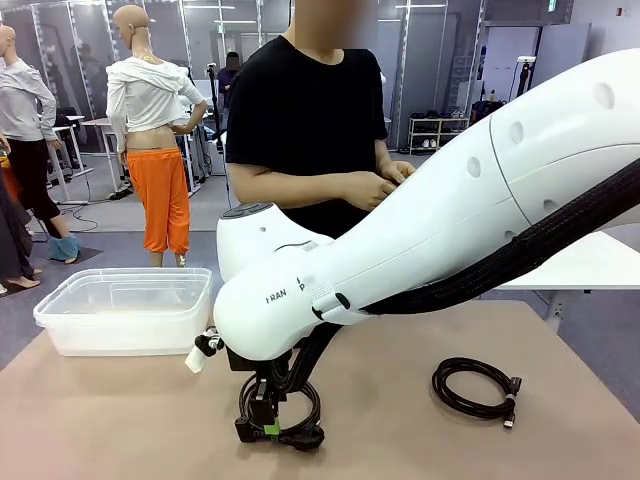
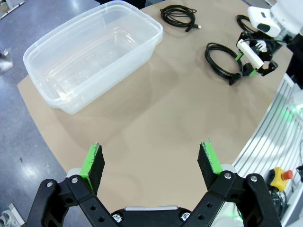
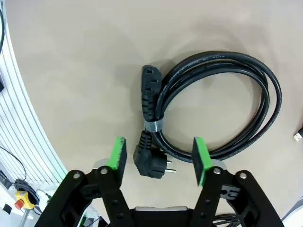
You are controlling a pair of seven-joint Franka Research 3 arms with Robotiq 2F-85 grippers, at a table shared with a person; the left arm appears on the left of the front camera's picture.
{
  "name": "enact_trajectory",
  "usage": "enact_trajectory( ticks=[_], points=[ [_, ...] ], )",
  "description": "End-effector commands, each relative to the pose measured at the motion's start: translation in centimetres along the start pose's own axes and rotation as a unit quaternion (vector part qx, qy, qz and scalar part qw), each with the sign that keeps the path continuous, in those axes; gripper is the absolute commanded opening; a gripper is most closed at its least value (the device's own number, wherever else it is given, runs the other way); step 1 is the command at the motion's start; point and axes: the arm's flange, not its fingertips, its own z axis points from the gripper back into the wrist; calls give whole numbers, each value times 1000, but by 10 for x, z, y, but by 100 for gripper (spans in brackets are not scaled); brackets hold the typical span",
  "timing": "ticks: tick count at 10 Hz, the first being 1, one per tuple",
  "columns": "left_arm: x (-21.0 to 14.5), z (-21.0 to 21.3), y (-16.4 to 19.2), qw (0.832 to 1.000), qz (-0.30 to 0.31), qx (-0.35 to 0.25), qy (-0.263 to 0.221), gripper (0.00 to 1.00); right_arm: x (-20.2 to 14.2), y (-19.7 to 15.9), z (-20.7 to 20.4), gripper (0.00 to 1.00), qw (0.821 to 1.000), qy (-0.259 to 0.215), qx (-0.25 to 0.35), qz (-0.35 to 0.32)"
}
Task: Organize and store the cables.
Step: Place the Power Cable into the Organizing box.
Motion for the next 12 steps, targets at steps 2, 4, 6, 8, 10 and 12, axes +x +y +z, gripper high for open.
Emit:
enact_trajectory(
  ticks=[2,4,6,8,10,12],
  points=[
    [-2,1,0,1000,-7,-7,-6,100,2,12,2,94,999,-11,-12,-35],
    [-2,1,0,1000,-7,-7,-6,100,-14,11,7,100,999,-25,-10,-40],
    [-2,1,0,1000,-7,-7,-6,100,-42,13,17,100,998,-44,-23,-27],
    [-2,1,0,1000,-7,-7,-6,100,-102,13,32,100,994,-108,-15,-22],
    [-2,1,0,1000,-7,-7,-6,100,-185,-1,49,100,982,-190,13,-12],
    [-2,1,0,1000,-7,-7,-6,100,-246,-10,52,100,976,-219,19,-15]
  ],
)
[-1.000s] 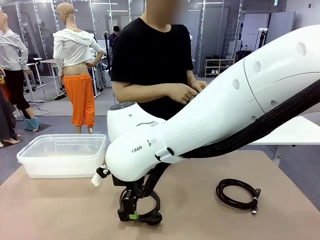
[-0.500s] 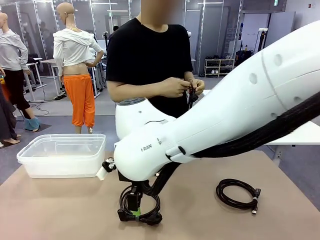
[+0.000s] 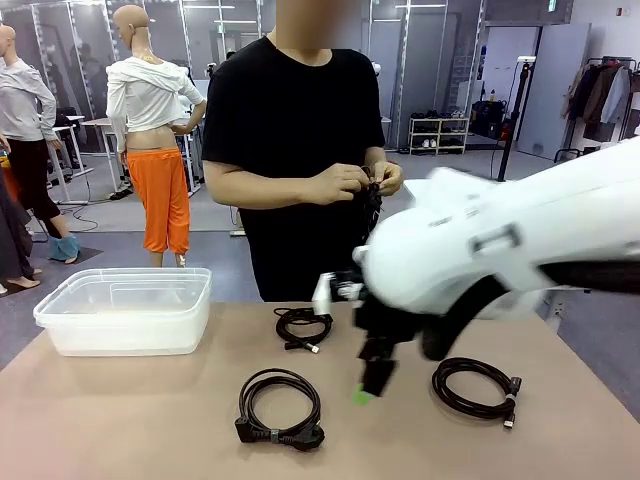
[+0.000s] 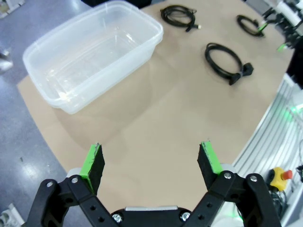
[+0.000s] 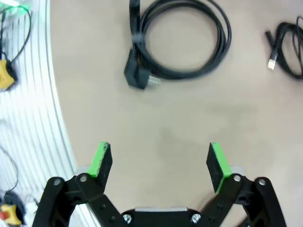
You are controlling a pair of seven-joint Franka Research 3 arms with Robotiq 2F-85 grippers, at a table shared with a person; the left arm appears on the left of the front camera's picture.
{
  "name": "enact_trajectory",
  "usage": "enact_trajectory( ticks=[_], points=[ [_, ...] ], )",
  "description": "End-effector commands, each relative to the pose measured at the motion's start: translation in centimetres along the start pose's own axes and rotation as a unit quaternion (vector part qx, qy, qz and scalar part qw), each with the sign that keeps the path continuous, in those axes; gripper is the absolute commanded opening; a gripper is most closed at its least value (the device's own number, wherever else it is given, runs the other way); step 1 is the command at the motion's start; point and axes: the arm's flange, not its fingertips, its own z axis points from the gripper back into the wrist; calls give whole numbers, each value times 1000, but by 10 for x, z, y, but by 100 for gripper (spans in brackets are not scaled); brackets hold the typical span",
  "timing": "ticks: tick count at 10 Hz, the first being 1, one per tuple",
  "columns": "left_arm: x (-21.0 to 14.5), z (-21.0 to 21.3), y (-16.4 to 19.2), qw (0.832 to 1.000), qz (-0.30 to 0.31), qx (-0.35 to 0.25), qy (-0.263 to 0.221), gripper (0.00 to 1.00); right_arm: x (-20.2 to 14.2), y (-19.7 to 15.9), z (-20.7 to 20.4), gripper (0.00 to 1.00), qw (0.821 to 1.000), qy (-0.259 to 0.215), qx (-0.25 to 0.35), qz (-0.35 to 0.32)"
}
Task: Organize and store the cables.
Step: Place the Power Cable into the Organizing box.
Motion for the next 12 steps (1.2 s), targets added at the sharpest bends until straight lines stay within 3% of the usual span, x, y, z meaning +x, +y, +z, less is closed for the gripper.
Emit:
enact_trajectory(
  ticks=[1,4,8,12],
  points=[
    [-2,1,0,1000,-7,-7,-6,100,-57,-1,24,100,999,-40,23,0],
    [-2,1,0,1000,-7,-7,-6,100,-133,0,55,100,994,-104,-17,-31],
    [0,0,0,1000,0,0,0,100,-225,27,96,100,973,-169,-75,-141],
    [108,-45,-99,977,-189,-20,100,100,-279,76,103,100,944,-229,-144,-189]
  ],
)
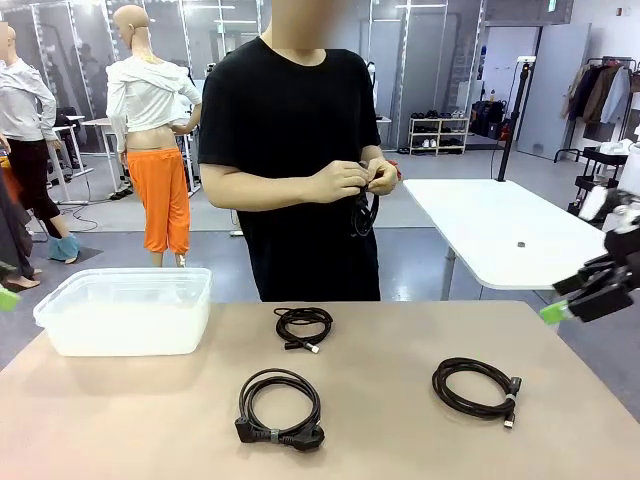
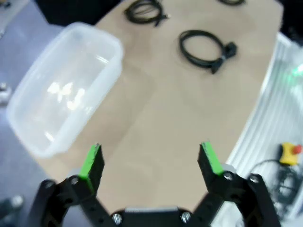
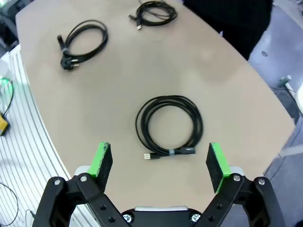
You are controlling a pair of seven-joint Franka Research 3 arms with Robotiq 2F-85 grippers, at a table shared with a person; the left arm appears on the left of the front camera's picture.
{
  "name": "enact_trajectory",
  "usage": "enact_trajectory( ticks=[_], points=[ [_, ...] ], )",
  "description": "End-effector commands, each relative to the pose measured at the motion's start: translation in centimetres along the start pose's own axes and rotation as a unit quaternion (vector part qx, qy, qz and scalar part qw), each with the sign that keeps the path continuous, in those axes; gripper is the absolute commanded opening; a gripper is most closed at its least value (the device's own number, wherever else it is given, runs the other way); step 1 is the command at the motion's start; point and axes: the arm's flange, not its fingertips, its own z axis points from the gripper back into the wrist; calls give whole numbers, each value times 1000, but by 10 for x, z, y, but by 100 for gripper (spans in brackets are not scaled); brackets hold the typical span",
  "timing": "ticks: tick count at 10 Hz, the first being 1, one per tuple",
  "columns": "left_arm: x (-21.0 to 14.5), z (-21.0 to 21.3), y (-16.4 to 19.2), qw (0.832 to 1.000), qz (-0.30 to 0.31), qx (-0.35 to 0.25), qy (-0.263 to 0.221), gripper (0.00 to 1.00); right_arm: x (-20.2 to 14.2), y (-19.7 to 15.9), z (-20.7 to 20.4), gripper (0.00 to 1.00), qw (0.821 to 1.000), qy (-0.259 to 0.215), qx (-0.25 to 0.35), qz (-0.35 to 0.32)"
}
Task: Organize and store the cables.
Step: Place the Power Cable into the Organizing box.
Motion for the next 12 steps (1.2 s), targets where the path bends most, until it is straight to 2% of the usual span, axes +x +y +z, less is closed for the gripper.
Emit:
enact_trajectory(
  ticks=[1,3,4,5,6,8,10,11,12],
  points=[
    [47,-21,-21,994,-77,-9,72,100,-106,117,-22,100,999,-44,-27,-7],
    [94,-71,-61,977,-174,-22,123,100,-130,125,-24,100,997,-62,-38,-13],
    [114,-97,-79,965,-214,-41,147,100,-137,128,-26,100,996,-74,-42,-12],
    [130,-120,-103,946,-269,-49,175,100,-143,133,-27,100,995,-88,-46,-12],
    [141,-142,-124,935,-293,-65,188,100,-146,139,-30,100,995,-90,-43,-4],
    [150,-183,-152,932,-291,-86,199,100,-154,149,-29,100,993,-102,-51,-12],
    [150,-197,-158,939,-274,-84,193,100,-154,157,-32,100,993,-104,-58,-13],
    [150,-192,-151,943,-262,-100,180,100,-75,-28,41,100,994,-96,-39,-20],
    [145,-198,-163,931,-289,-103,197,100,-75,-28,41,100,994,-96,-39,-20]
  ],
)
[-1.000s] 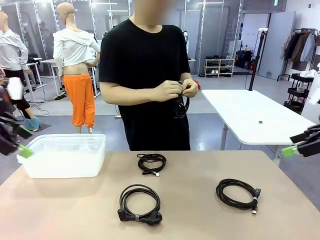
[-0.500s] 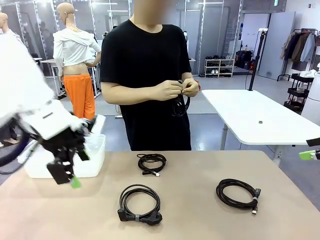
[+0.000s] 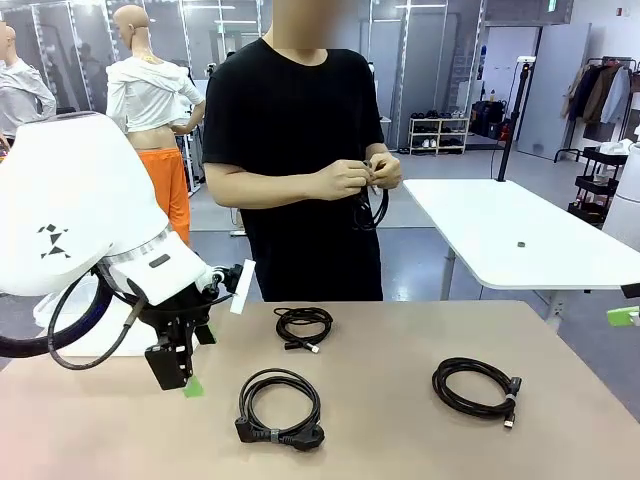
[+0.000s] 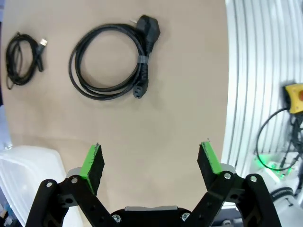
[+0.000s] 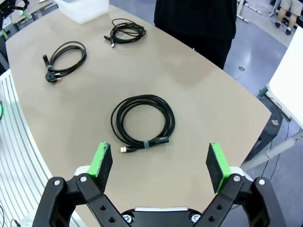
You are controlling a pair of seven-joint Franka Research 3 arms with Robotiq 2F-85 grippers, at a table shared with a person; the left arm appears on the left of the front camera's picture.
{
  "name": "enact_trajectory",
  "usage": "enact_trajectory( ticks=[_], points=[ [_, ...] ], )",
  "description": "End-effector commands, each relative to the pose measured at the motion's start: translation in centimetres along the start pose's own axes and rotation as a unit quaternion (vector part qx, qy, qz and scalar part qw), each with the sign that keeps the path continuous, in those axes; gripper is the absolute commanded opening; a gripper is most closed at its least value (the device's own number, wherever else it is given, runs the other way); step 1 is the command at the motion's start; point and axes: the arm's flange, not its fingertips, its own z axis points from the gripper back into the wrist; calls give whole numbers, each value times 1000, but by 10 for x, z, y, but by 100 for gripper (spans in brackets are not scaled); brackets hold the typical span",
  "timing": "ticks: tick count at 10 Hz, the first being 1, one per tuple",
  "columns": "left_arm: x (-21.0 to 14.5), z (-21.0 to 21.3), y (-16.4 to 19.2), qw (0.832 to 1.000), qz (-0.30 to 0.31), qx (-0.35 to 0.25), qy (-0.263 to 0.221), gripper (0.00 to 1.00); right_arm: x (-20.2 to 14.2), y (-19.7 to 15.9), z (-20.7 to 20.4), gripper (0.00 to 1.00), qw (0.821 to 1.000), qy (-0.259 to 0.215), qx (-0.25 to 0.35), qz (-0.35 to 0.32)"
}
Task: Organize and store the cables.
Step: Place the Power Cable into the Organizing box.
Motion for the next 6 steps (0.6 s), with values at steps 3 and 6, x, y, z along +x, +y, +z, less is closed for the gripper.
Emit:
enact_trajectory(
  ticks=[3,6],
  points=[
    [4,1,-6,1000,-11,0,5,100,2,1,-2,100,1000,1,2,-1],
    [25,-17,0,999,3,-20,31,100,2,1,-2,100,1000,1,2,-1]
  ],
)
